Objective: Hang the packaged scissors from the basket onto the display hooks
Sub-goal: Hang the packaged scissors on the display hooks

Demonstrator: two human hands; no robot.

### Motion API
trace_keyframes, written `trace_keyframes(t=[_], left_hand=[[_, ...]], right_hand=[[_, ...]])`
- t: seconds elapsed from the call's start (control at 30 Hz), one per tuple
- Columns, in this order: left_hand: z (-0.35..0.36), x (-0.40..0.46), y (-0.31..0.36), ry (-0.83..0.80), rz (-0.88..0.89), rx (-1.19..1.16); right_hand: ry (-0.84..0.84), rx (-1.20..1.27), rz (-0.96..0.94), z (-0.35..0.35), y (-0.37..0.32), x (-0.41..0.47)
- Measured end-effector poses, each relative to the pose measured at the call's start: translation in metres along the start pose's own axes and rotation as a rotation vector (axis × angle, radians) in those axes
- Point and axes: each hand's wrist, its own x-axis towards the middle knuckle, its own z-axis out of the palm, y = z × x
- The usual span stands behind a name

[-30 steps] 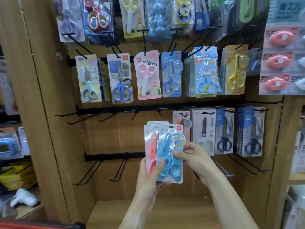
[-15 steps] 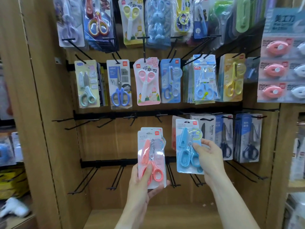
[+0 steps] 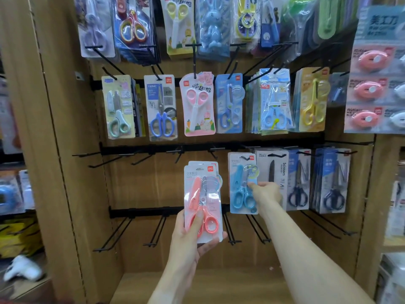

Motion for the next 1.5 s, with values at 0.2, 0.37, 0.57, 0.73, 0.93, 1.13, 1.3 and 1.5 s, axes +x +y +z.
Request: trace_keyframes(t=[0.2,0.37,0.57,0.73,0.93,1.13,1.3,1.5], left_hand=[[-0.002,-0.003,0.003,-0.021,-0.010,0.002],[-0.001,-0.003,0.002,-0.051,-0.038,0.026],[0.008,-0.008,0.006,-0.105,-0.045,-0.003],[0.010,-0.011,0.010,-0.117,-0.058,-0.046],[0.009,-0.009,0.007,-0.096,-0.028,-0.049],[0.000,-0.004,0.003,-0.043,-0.048,-0.090],[-0.002,-0.002,0.003,-0.048,-0.059,-0.127],[0.000,-0.001,0.002,-0.083,-0.062,-0.110]], right_hand=[[0.201,-0.032,-0.078,-0.015,0.004,-0.035],[-0.567,0.118,-0.080,-0.021,0.010,-0.082],[-0.753,0.135,-0.114,-0.034,0.013,-0.084],[-0.816,0.184,-0.182,-0.041,0.008,-0.087],[-0.588,0.176,-0.212,-0.034,0.016,-0.077],[-0.355,0.251,-0.190,-0.041,0.016,-0.063],[-0.313,0.198,-0.166,-0.044,0.020,-0.058],[-0.320,0.113,-0.169,-0.047,0.021,-0.056]])
